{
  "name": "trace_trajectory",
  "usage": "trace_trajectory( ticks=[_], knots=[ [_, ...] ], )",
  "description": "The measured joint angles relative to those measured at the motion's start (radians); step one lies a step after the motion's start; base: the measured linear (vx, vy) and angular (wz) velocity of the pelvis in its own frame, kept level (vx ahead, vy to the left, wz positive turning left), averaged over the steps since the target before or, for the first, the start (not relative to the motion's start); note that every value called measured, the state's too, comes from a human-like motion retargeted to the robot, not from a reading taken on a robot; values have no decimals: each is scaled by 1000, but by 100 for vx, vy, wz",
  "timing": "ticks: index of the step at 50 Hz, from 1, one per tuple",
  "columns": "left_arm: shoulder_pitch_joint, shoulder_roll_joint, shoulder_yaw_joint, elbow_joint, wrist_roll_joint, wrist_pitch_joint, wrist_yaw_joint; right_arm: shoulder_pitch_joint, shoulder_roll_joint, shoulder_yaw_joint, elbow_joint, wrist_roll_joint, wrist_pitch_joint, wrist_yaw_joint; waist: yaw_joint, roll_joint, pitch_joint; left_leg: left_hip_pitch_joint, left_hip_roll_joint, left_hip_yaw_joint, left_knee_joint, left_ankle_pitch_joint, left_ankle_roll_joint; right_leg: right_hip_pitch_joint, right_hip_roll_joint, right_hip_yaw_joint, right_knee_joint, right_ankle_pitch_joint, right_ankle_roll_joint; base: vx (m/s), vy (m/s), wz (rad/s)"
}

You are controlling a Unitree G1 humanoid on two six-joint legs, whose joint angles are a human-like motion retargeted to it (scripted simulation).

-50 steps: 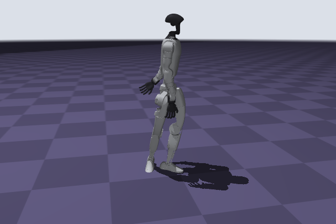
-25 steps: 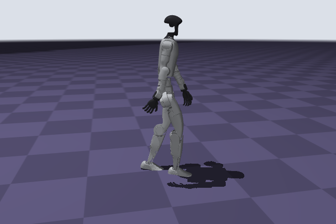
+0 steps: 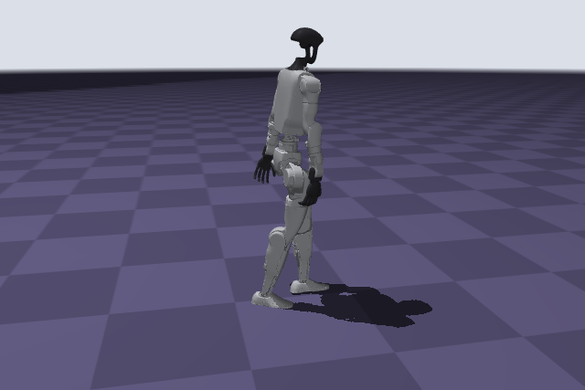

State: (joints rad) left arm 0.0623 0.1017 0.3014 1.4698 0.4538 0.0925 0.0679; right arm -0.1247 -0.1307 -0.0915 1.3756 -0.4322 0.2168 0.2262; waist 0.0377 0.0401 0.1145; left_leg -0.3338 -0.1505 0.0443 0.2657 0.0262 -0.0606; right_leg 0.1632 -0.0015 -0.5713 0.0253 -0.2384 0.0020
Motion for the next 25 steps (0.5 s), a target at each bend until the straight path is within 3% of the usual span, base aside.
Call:
trace_trajectory(
  ticks=[2, 5, 7, 10, 13, 15, 20, 25],
  knots=[
    [-9, 15, -7, 14, 32, 20, -49, 9, -3, 11, -23, 24, -6, 26, -6, 6, 2, -5, -34, -41, -33, 49, 23, 57, 24, -41, -34, -14, 25, 48, 18, 111],
    [-28, 40, -26, 40, 100, 51, -113, 45, -5, 19, -46, 27, -11, 61, 22, -40, -22, -33, -71, 60, 58, 28, 193, 107, -5, -76, -51, -32, 67, 51, 9, 50],
    [-54, 56, -31, 59, 140, 82, -144, 61, -3, 19, -37, 12, -13, 62, 72, -69, -29, -30, -109, -35, 95, -5, 199, 120, -31, -81, -24, -34, 95, 59, 10, -42],
    [-87, 58, -10, 74, 151, 126, -172, 44, -1, 31, 42, 3, -10, 22, 117, -91, -28, 5, -62, 48, 114, -60, 247, 122, -68, -113, 72, 23, 129, 47, 2, -49],
    [-109, 49, 11, 90, 76, 131, -190, 24, 3, 63, 96, -51, 52, 40, 82, -52, -24, 77, -22, -12, 92, -86, 277, 84, -72, -96, 265, 192, 96, 56, 1, -25],
    [-123, 40, 18, 89, 34, 130, -203, 24, 8, 68, 101, -105, 68, 44, 42, -18, -17, 128, 27, -26, 77, -105, 288, 18, -66, -51, 441, 284, 40, 48, 0, -21],
    [-174, 41, -48, 26, 15, 116, -187, 45, 19, 67, 94, -45, 29, -84, -62, 2, -2, 236, 66, -42, -3, -121, 305, -199, -105, -24, 745, 180, 78, 45, -4, -13],
    [-218, 48, -140, -66, 75, 77, -105, 91, 26, 32, 92, 13, -17, -66, -121, -39, -2, 348, 32, -20, -113, -130, 321, -368, -111, -22, 599, 147, 34, 49, -12, -36]
  ],
)
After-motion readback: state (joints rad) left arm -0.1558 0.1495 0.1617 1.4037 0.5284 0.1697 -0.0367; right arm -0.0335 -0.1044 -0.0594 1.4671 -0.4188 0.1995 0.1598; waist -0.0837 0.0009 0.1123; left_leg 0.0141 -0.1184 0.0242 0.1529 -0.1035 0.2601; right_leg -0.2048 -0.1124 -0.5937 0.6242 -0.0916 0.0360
